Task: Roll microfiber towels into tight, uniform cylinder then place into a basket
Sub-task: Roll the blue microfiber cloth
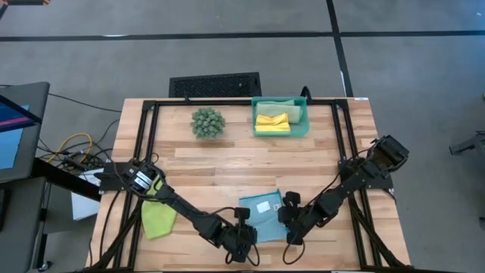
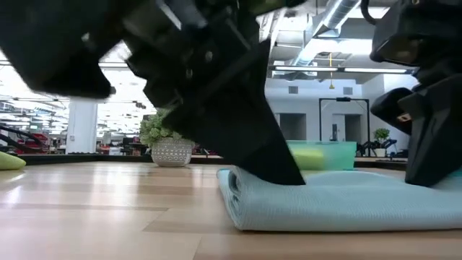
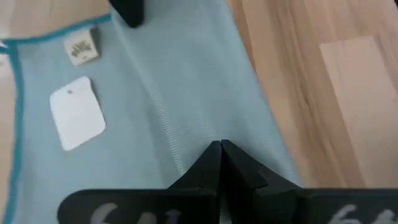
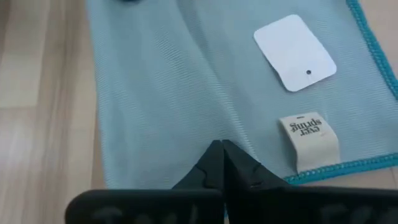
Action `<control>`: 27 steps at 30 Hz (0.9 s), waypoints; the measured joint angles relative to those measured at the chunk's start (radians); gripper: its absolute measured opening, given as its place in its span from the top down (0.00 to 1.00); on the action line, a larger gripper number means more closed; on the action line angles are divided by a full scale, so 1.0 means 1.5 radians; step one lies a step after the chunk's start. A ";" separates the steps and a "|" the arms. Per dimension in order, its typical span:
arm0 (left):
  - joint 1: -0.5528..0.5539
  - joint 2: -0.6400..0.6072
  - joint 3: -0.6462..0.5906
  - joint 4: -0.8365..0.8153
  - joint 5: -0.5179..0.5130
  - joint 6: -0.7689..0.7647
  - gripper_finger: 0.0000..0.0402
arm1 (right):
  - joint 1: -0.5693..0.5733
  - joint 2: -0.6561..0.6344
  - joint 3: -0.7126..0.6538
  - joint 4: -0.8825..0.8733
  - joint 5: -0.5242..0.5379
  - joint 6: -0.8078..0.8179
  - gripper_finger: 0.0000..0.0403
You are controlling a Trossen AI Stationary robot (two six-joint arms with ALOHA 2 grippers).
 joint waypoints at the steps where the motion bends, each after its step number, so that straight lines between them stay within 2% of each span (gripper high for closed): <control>1: 0.000 0.000 0.005 -0.004 -0.011 -0.003 1.00 | 0.000 0.000 0.000 0.000 0.000 0.000 0.94; 6: 0.005 -0.001 0.015 -0.048 -0.079 -0.049 1.00 | 0.006 -0.004 0.000 0.003 0.000 0.000 0.91; 12: 0.018 -0.001 0.015 -0.119 -0.064 -0.106 1.00 | 0.008 -0.004 0.000 0.003 0.000 -0.001 0.92; 19: 0.017 -0.001 0.015 -0.128 -0.053 -0.116 1.00 | 0.014 -0.026 0.001 0.012 0.034 -0.017 0.92; 23: 0.016 -0.001 0.015 -0.132 -0.054 -0.116 1.00 | 0.025 -0.044 0.001 0.020 0.064 -0.017 0.88; 27: 0.013 -0.002 0.047 -0.193 -0.065 -0.118 1.00 | 0.030 -0.045 0.001 0.062 0.072 -0.023 0.80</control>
